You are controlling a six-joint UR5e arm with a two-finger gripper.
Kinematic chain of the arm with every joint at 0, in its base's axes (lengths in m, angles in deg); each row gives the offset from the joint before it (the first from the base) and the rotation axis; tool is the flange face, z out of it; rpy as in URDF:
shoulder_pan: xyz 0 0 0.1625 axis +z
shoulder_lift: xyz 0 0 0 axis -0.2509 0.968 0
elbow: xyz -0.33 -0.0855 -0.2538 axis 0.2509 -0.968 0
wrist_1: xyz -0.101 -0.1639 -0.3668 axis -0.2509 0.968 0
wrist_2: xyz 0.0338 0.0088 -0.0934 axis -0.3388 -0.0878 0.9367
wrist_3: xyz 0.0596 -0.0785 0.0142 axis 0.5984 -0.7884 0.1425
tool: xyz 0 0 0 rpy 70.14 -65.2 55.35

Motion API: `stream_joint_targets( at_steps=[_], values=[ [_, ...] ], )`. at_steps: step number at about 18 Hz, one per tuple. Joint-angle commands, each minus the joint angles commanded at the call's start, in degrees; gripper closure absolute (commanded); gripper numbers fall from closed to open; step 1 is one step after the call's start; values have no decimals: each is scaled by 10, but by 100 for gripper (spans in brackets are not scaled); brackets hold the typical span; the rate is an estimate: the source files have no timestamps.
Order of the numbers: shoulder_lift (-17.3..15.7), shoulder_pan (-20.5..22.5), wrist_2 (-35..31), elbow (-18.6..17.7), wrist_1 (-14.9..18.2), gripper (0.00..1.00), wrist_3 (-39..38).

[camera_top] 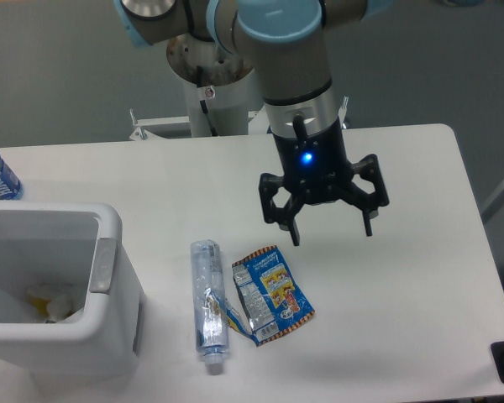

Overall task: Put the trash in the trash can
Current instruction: 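Move the open gripper over the clear plastic bottle and lower it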

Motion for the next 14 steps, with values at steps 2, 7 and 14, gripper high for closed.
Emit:
stream_joint_targets(
  at_steps=[2, 7, 14],
  values=[
    [7, -1, -4, -2, 0, 0, 2],
    [33, -10, -16, -9, 2, 0, -4],
    [72, -44, -4, -36, -22, 0, -31]
  ],
)
